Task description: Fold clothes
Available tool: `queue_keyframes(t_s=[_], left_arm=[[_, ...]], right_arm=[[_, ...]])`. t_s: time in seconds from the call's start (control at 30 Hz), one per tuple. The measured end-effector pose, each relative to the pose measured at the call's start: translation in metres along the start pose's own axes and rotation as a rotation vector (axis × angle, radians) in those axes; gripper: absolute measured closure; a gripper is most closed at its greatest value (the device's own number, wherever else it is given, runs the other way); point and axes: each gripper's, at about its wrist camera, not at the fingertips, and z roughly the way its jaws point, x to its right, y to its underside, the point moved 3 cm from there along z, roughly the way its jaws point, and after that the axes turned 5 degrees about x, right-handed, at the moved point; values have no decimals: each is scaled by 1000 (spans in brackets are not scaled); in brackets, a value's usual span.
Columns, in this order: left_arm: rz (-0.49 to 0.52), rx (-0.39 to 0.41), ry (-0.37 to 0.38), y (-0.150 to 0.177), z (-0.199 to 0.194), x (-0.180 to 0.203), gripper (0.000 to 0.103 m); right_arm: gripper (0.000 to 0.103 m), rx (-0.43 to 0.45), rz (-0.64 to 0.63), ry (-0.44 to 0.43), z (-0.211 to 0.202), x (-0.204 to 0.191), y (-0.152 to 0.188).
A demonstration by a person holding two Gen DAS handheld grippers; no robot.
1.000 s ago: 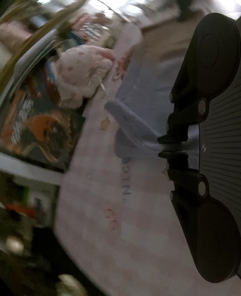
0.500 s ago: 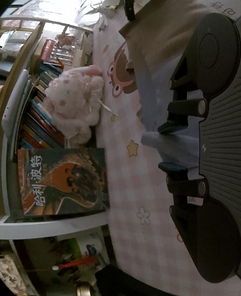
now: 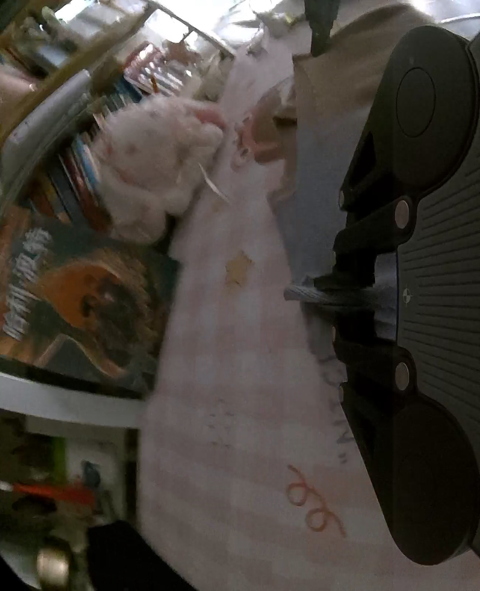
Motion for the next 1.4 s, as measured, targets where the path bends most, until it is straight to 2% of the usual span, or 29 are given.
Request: queue_keyframes(t_s=[0.07, 0.13, 0.23, 0.3, 0.33, 0.37, 0.4, 0.5, 0.57, 0.63, 0.77, 0.83, 0.9, 1.03, 1.3, 1.4], left_arm=[[3, 7, 4, 0, -1, -1, 90], [-1, 9, 16, -1, -4, -3, 89], [-32, 39, 23, -6, -16, -5, 87], [-33, 89, -31, -10, -32, -5, 67], [-31, 123, -76, -12, -43, -6, 47], [-32, 155, -102, -12, -52, -6, 37], [-37, 186, -108, -11, -63, -7, 37], [-74, 200, -89, -3, -90, -7, 35], [-82, 206, -80, 6, -104, 0, 27], [-74, 213, -83, 19, -117, 12, 24], [-58, 187, -150, 40, -122, 36, 24], [-14, 149, -134, 45, -118, 47, 24], [43, 154, -125, 45, -117, 56, 24], [103, 174, -129, 46, -120, 70, 23], [162, 165, -170, 59, -123, 100, 20], [154, 169, -205, 63, -124, 117, 20]], right_arm=[[88, 1, 3, 25, 1, 1, -1], [63, 6, -8, 57, -1, 2, -1], [61, 26, -22, 87, -8, 6, 0], [60, 50, -78, 95, -20, 0, 4], [58, 62, -107, 99, -26, -2, 6], [56, 73, -136, 103, -32, -5, 8], [49, 85, -165, 107, -38, -8, 10], [31, 133, -249, 98, -63, -22, 23], [24, 148, -287, 80, -76, -32, 35], [17, 154, -315, 58, -87, -41, 48], [16, 113, -296, 41, -96, -54, 80], [16, 63, -254, 15, -97, -57, 90], [16, 33, -255, 0, -99, -62, 95], [16, 52, -351, 12, -108, -74, 97], [16, 46, -413, -49, -114, -68, 98], [15, 52, -448, -82, -116, -61, 94]])
